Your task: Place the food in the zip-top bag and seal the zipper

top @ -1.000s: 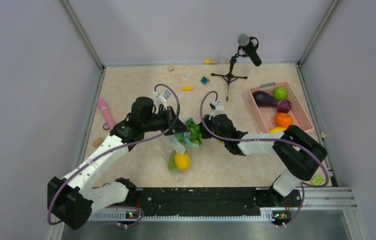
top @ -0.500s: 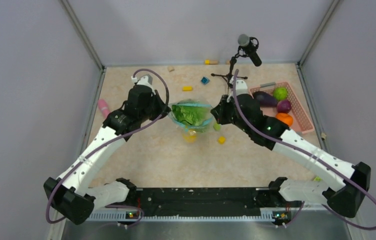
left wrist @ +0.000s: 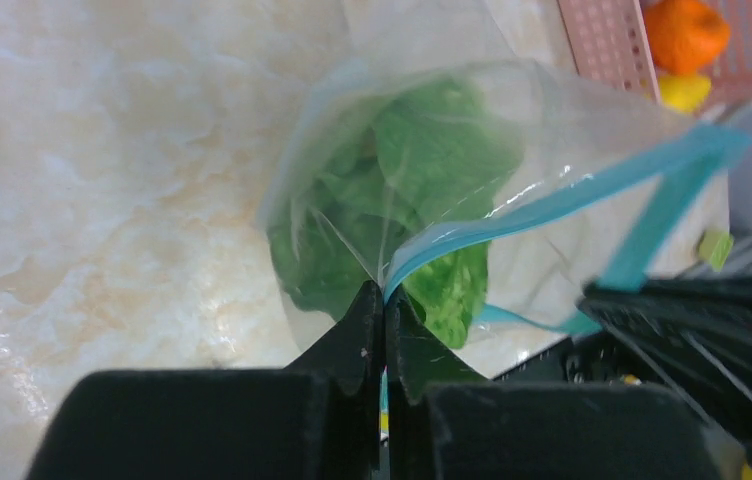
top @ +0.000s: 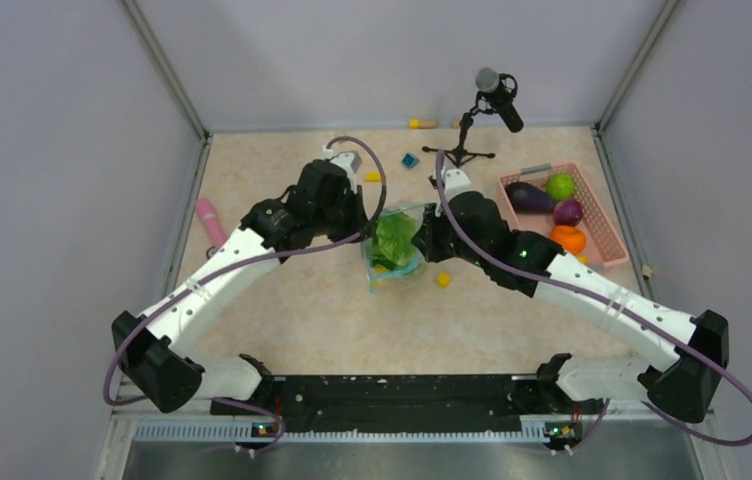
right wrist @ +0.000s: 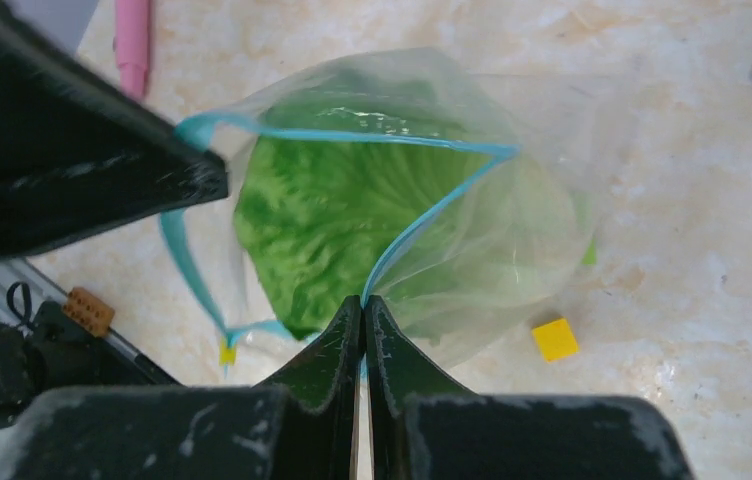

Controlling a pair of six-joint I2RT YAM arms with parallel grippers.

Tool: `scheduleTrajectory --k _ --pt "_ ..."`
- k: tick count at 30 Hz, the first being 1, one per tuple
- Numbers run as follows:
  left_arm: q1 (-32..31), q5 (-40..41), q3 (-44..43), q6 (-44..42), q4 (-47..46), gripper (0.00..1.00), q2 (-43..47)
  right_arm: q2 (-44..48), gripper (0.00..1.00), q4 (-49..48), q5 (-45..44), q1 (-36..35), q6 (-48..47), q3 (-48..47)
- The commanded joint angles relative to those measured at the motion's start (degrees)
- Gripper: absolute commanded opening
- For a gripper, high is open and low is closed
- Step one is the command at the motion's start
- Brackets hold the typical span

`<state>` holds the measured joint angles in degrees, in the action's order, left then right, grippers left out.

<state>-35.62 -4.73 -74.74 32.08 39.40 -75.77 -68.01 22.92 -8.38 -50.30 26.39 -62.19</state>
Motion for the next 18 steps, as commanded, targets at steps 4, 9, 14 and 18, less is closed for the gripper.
scheduleTrajectory --k 4,9,14,18 --pt "-2.4 -3.2 10.3 -2.4 -20.7 0.0 14.7 3.7 0.0 -9.1 10.8 9.5 3.5 3.9" --pt "1.4 11.4 -4.2 -0.4 -0.5 0.0 7.8 2.0 0.0 -0.2 4.0 12.5 1.6 1.0" --pt "1.8 -2.0 5.2 -0.6 -15.0 0.0 8.4 7.2 0.68 4.2 9.4 20.1 -1.6 1.4" --pt "3.8 -3.2 7.9 1.4 -17.3 0.0 6.3 11.5 0.99 8.4 1.2 21.0 -6.3 0.2"
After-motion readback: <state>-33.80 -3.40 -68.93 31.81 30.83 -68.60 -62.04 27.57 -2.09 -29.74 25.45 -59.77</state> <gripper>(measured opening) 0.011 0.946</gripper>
